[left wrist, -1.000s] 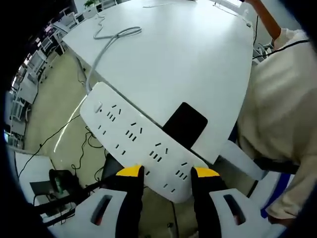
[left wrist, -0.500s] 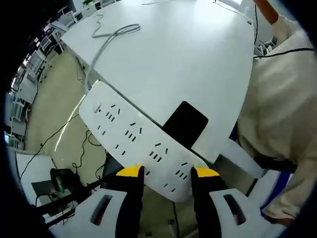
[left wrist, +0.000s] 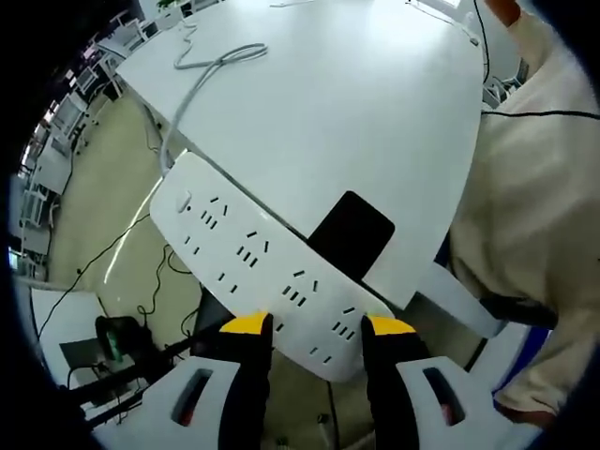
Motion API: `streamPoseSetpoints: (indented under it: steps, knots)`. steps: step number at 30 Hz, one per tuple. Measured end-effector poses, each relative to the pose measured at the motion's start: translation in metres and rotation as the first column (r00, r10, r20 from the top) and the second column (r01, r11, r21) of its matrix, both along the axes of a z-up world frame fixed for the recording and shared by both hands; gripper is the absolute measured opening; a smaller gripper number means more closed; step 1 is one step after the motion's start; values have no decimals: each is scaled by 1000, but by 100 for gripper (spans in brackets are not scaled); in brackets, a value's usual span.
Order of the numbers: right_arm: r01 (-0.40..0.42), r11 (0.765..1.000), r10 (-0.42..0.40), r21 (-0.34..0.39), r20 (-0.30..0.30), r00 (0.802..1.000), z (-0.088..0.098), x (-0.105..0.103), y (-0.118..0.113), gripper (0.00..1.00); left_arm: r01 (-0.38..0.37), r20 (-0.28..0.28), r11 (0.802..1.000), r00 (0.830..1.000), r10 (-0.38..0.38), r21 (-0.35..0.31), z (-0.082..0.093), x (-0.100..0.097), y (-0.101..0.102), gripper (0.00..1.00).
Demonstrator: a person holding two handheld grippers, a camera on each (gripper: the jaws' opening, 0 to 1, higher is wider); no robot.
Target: Pick up the power strip scattered on the table, fix it on the side mounting bracket of the table, and press the switch
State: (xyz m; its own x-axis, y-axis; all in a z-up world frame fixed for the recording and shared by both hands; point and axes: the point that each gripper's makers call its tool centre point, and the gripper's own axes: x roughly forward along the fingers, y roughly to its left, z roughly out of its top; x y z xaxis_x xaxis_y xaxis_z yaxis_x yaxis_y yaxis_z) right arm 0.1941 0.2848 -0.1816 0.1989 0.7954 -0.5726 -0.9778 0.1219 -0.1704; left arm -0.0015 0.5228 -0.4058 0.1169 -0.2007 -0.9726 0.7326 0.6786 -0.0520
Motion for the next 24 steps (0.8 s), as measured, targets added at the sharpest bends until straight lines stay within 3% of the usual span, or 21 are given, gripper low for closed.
streamPoseSetpoints:
  steps: [9,24]
  knots:
    - [-51,998,51,-26,3,999,4,-3,35,0,1,6,1000,1000,-1,-7,0,0,0,43]
    - [-141,988,138,-62,-47,989,-13,-11,99,0,10,-3,1000,1000,-10,3,0,-1,0,43]
